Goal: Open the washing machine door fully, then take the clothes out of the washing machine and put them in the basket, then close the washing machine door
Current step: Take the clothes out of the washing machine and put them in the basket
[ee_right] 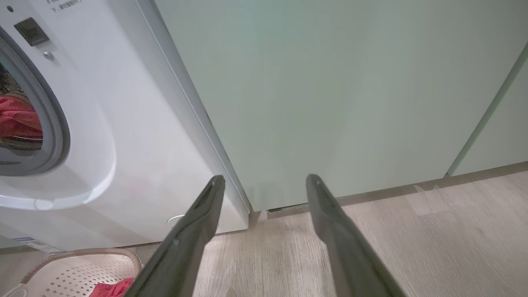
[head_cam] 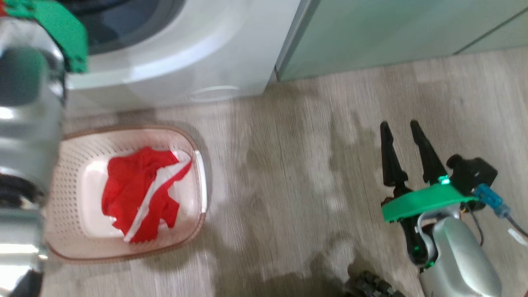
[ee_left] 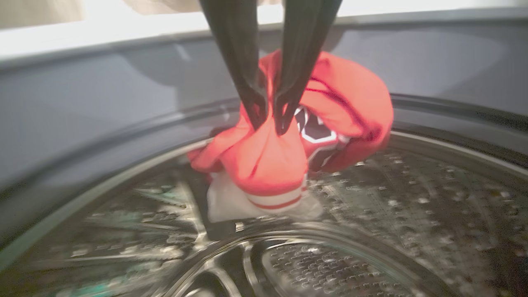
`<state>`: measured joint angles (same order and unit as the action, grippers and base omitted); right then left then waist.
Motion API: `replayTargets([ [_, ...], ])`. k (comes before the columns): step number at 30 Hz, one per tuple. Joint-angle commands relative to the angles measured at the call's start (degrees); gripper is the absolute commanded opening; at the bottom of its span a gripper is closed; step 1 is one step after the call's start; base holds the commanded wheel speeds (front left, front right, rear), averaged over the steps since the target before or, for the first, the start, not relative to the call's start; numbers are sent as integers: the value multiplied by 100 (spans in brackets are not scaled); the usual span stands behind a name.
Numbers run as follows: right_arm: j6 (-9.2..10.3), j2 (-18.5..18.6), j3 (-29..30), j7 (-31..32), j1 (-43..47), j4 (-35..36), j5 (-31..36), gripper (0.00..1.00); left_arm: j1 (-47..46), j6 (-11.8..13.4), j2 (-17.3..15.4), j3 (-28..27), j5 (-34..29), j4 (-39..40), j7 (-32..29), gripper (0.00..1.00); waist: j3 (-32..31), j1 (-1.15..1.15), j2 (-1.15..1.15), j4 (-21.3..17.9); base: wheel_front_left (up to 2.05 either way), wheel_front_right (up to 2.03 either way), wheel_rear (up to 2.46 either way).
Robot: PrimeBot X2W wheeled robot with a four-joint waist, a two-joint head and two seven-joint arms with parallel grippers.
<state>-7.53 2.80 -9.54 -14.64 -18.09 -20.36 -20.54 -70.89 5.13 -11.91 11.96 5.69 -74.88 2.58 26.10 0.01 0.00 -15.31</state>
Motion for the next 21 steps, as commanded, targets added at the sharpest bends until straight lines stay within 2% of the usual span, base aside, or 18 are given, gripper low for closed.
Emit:
replayTargets([
  [1,4,8,-129,-36,158,111,44,100,-34,-61,-205,-118,117,141,124,0,-302,-1,0,43,0,0,0],
  [10,4,26,-147,-36,554,-67,102,100,923,-714,166,-359,639,124,724,0,-1150,-1,0,156,0,0,0],
  [21,4,142,-169,-36,968,-146,75,100,2318,-900,571,-182,699,131,1142,0,-1805,-1,0,481,0,0,0],
])
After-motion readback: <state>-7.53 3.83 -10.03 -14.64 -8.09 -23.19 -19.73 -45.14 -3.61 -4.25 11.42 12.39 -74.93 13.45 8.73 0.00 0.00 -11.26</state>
